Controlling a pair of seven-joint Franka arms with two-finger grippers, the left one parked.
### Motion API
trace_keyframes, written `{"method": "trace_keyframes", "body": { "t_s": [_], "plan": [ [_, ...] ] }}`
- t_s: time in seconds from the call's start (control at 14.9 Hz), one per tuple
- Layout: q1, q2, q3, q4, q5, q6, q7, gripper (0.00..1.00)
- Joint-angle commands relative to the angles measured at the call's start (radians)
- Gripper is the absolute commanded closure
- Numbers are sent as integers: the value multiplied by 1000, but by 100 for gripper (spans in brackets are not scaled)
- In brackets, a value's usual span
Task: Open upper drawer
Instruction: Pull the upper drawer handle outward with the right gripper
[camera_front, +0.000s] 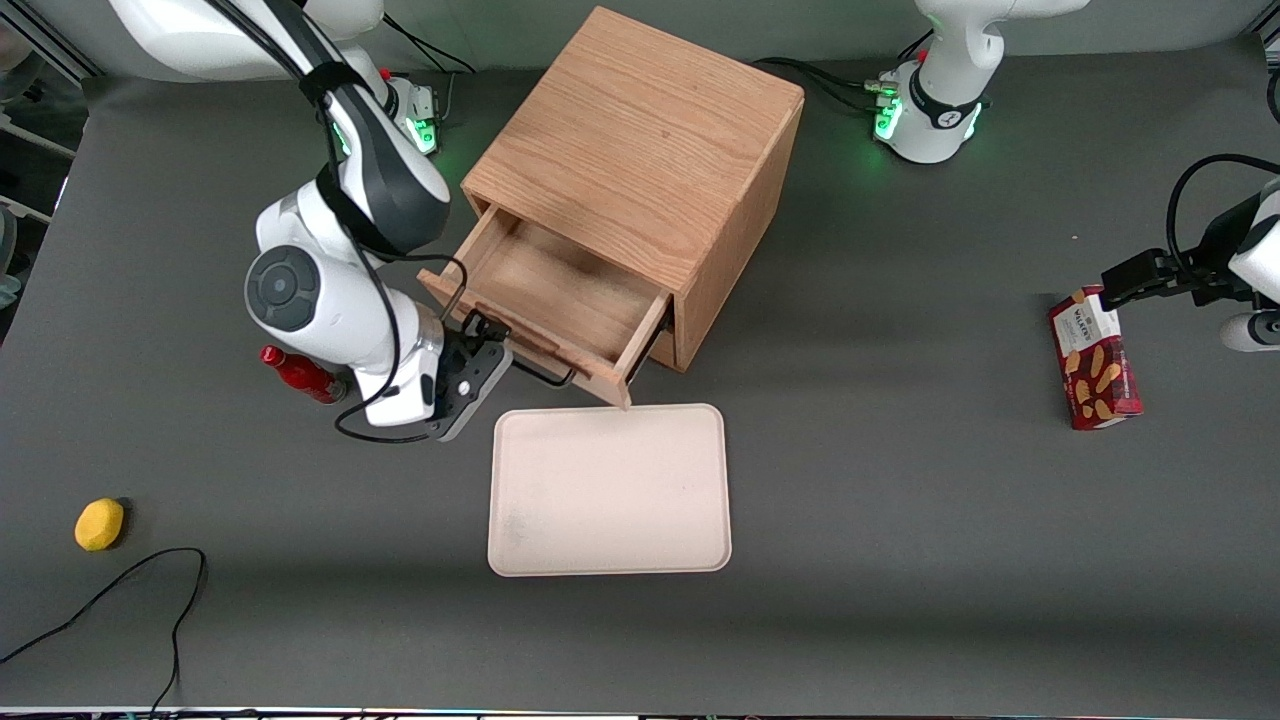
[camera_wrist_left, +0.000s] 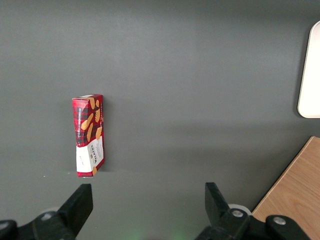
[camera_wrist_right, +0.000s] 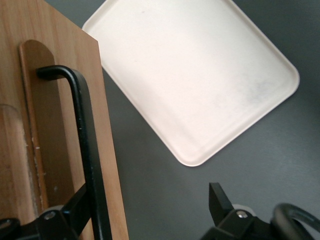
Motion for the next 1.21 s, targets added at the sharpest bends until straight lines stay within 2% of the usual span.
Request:
{"method": "trace_keyframes", "body": {
  "t_s": [0.0,1.14],
  "plan": [
    [21,30,-30,45,-60,1,-17,0],
    [15,31,-93,101,-70,1,-59,0]
  ]
}}
